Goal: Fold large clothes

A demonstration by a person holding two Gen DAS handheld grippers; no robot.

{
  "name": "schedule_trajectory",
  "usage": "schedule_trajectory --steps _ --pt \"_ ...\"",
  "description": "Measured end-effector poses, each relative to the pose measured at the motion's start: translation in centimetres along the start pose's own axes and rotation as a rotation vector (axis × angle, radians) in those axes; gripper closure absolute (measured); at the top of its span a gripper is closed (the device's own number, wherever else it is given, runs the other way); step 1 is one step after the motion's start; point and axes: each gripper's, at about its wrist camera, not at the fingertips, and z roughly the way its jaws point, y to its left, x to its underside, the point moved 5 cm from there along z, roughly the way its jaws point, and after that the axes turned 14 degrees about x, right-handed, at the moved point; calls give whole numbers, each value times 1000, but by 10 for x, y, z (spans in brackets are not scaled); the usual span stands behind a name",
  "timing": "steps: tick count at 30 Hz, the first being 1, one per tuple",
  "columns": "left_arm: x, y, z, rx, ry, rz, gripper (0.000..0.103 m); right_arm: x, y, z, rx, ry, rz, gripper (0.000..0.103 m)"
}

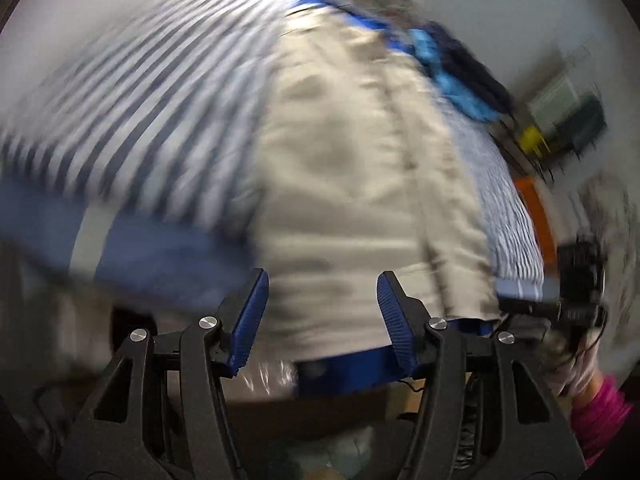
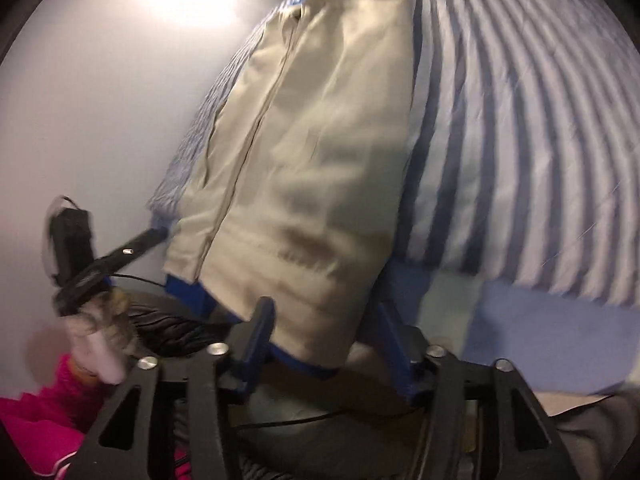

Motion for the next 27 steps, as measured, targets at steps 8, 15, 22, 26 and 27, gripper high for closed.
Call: schedule_trajectory --steps 8,15,22,26,27 --pt "4 30 16 154 58 -218 45 3 -1 20 -145 55 99 49" --pt "6 11 14 159 59 -162 72 3 0 14 -131 35 64 78" --pt "12 16 23 158 79 -210 55 -4 14 11 -115 18 21 55" --pt "11 4 23 117 94 -131 70 -3 20 19 -99 30 20 64" --pt "10 2 22 117 92 -124 75 -3 20 17 -95 25 17 73"
